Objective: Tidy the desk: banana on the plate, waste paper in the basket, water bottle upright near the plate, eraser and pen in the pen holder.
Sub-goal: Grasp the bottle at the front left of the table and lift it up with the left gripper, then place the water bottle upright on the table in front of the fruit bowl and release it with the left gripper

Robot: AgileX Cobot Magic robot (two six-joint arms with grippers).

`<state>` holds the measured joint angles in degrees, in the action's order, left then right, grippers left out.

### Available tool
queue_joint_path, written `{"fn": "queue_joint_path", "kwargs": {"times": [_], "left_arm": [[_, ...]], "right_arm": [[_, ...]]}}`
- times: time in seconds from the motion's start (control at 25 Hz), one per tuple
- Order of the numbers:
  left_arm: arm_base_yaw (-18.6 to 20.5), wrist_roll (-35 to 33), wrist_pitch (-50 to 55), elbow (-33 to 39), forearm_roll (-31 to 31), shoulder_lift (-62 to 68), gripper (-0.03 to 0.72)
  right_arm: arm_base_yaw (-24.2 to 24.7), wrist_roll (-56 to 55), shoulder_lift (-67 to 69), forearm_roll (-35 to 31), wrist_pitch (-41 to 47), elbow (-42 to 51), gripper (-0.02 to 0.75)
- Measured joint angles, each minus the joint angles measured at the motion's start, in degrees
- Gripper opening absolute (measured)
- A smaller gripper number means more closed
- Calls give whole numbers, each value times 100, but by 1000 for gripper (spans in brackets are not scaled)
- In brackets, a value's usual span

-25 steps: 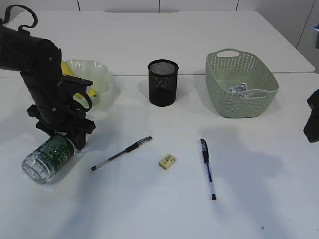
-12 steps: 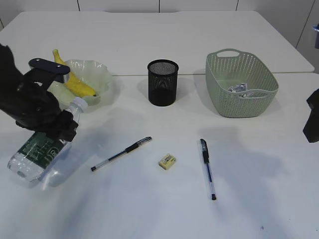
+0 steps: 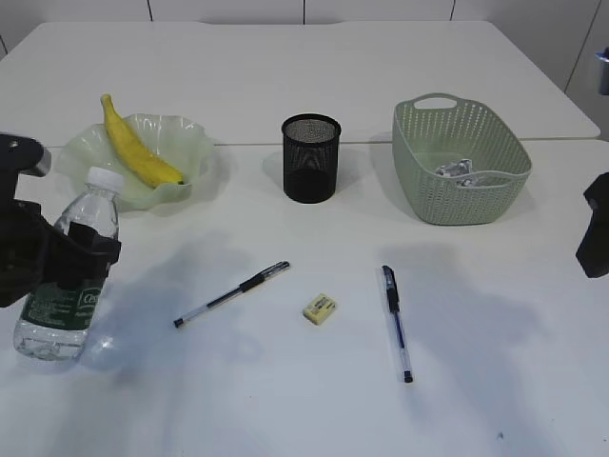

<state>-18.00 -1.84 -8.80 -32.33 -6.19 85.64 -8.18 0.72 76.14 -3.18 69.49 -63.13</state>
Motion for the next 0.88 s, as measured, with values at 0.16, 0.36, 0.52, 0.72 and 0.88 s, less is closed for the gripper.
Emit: {"fn": "queue_joint_path", "kwargs": {"times": [0.16, 0.36, 0.52, 0.72, 0.88], "left_arm": [[0, 572, -851, 176, 128, -60, 422], [0, 1727, -2002, 190, 1549, -60, 422], [0, 2075, -2979, 190, 2414, 58, 421], [0, 2135, -3553, 190, 2312, 418, 421], [0, 2123, -3589, 190, 1885, 572, 421]], "right_arm": [[0, -72, 0, -56, 36, 0, 473], [0, -153, 0, -65, 49, 0, 473], [0, -188, 0, -65, 52, 0, 473], [0, -260, 0, -65, 52, 0, 473], [0, -274, 0, -65, 52, 0, 473]]}}
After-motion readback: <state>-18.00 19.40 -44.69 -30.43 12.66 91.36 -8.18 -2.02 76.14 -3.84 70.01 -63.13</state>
